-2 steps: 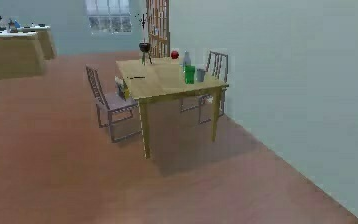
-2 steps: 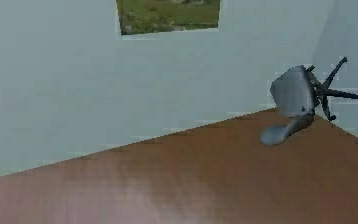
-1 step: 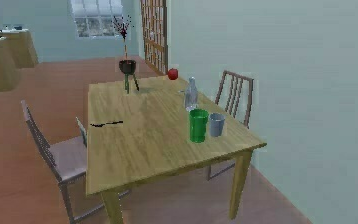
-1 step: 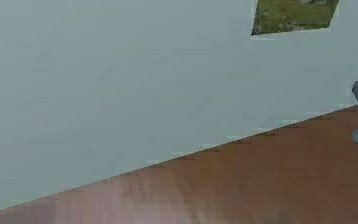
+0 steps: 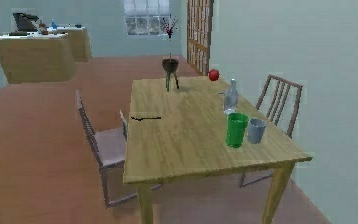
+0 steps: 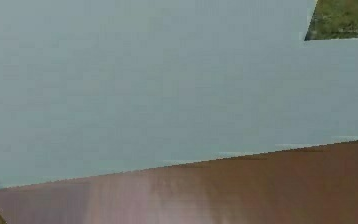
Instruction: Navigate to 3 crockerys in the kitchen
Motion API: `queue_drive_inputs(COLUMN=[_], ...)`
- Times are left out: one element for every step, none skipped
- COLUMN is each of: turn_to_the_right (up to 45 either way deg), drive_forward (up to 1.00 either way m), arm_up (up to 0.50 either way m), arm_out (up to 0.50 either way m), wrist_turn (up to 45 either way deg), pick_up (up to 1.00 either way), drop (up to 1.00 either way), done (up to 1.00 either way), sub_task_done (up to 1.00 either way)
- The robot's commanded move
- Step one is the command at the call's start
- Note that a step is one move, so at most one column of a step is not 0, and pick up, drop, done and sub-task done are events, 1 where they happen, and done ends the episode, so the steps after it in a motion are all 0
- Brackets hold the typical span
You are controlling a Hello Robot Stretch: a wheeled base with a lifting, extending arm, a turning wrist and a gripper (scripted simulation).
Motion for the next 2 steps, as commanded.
queue_drive_inputs(turn_to_the_right=[0.0,18.0], drive_forward=[0.05,0.00], arm_up=[0.00,0.00], arm_out=[0.00,0.00], wrist_turn=[0.0,0.0], pick_up=[0.00,0.00], drop=[0.00,0.00], done=[0.00,0.00], sub_task_done=[0.00,0.00])
